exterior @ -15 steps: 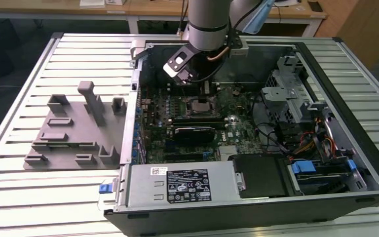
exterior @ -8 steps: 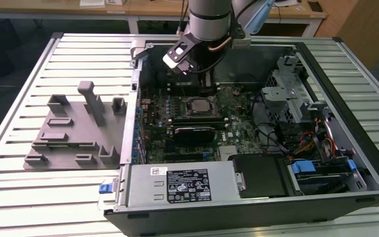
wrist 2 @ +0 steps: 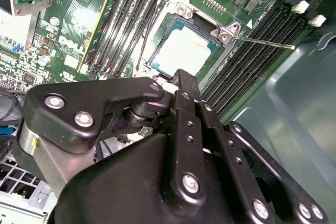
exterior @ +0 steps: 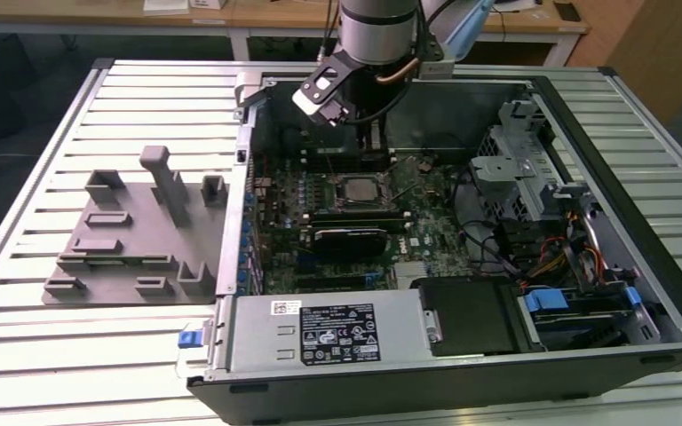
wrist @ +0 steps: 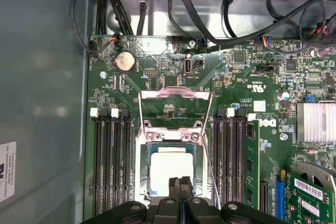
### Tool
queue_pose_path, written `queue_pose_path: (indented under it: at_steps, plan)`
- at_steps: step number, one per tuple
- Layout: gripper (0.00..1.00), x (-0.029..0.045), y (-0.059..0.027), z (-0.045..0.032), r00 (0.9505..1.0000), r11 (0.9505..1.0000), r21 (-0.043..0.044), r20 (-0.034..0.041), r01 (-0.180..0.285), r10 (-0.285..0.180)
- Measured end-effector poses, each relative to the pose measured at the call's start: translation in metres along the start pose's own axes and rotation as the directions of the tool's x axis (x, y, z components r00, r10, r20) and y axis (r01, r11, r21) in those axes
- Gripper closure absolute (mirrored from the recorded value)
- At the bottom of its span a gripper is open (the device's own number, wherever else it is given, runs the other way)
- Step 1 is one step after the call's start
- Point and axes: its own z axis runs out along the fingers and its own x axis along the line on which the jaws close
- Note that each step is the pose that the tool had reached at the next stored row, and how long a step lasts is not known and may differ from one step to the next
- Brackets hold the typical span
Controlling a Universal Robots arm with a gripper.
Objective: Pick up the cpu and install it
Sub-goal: 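Close the cpu cover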
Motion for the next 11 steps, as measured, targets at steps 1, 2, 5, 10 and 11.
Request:
queue_pose_path:
  at_steps: [1, 2, 5, 10, 11]
  plan:
    - [0.89, 0.0, 0.0, -0.0001, 1.0, 1.0, 0.0, 0.0001, 0.0, 0.0]
    - [0.89, 0.0, 0.0, -0.0001, 1.0, 1.0, 0.0, 0.0001, 0.0, 0.0]
    - [0.89, 0.0, 0.0, -0.0002, 1.0, 1.0, 0.0, 0.0001, 0.0, 0.0]
    - [0.89, -0.0001, 0.0, -0.0016, 1.0, 1.0, 0.0003, 0.0005, 0.0, 0.0]
    - [0.89, 0.0, 0.0001, -0.0025, 1.0, 1.0, 0.0001, 0.0002, 0.0, 0.0]
